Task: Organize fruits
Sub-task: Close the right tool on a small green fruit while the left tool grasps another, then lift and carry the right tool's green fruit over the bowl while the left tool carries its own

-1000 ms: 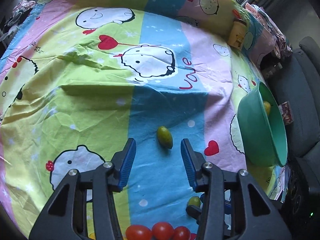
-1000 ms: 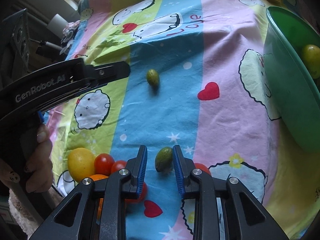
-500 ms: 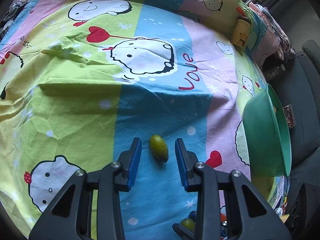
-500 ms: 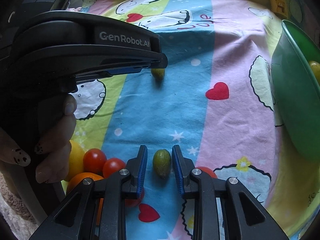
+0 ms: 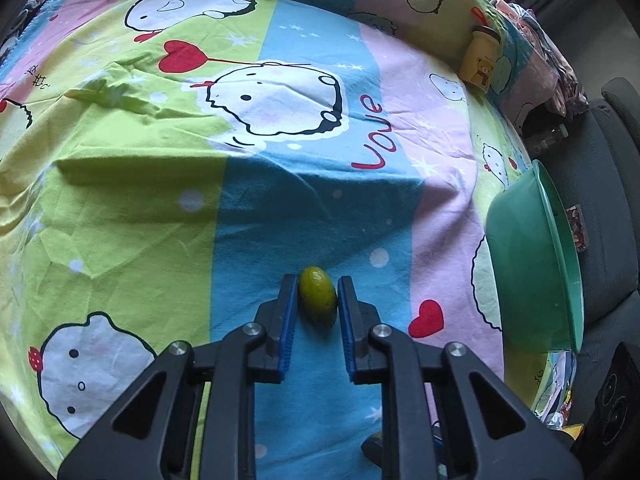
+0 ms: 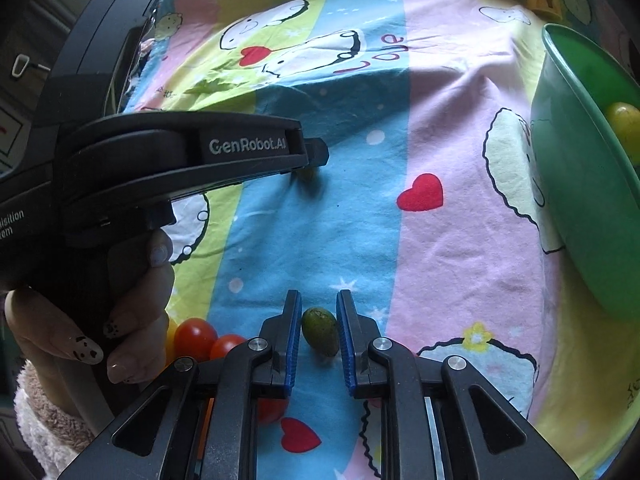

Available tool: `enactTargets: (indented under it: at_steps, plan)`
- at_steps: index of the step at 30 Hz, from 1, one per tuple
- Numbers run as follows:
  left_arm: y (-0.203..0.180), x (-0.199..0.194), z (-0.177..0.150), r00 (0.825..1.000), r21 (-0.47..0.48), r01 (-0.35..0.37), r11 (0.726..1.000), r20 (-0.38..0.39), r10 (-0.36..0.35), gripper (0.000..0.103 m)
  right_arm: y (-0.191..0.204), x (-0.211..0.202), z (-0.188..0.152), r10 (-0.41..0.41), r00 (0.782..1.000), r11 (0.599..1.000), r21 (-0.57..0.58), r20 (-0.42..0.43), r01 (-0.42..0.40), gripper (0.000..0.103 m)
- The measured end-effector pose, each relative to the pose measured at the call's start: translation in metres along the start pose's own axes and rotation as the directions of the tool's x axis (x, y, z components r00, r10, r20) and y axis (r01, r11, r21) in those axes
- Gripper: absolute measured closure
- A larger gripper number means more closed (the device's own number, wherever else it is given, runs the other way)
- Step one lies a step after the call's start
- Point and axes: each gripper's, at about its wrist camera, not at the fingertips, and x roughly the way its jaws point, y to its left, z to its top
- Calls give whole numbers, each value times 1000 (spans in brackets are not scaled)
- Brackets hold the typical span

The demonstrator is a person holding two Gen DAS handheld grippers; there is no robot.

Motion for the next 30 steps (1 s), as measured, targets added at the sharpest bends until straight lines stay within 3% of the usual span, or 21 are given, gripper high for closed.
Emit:
enactTargets:
  at_steps: [7,20,26,30]
  plan:
    - [-3,-4,-5,1000,20,12,1000,11,-12,84,-16,-1,8,-1,1000,998,55,17,0,84]
    - [-14,-31,-19,996,74,-48,996,83,42,84,-31,-13,0,-15,999,994,113,50,9,83]
    - [-16,-45,-28,989,92,-85,992,126,73,83,-35,-17,-1,73,997,988,136,26,-76,83]
    - [-13,-49,-35,987,83,-104,991,134,92,83,-33,-17,-2,77,997,988,134,20,-79,83]
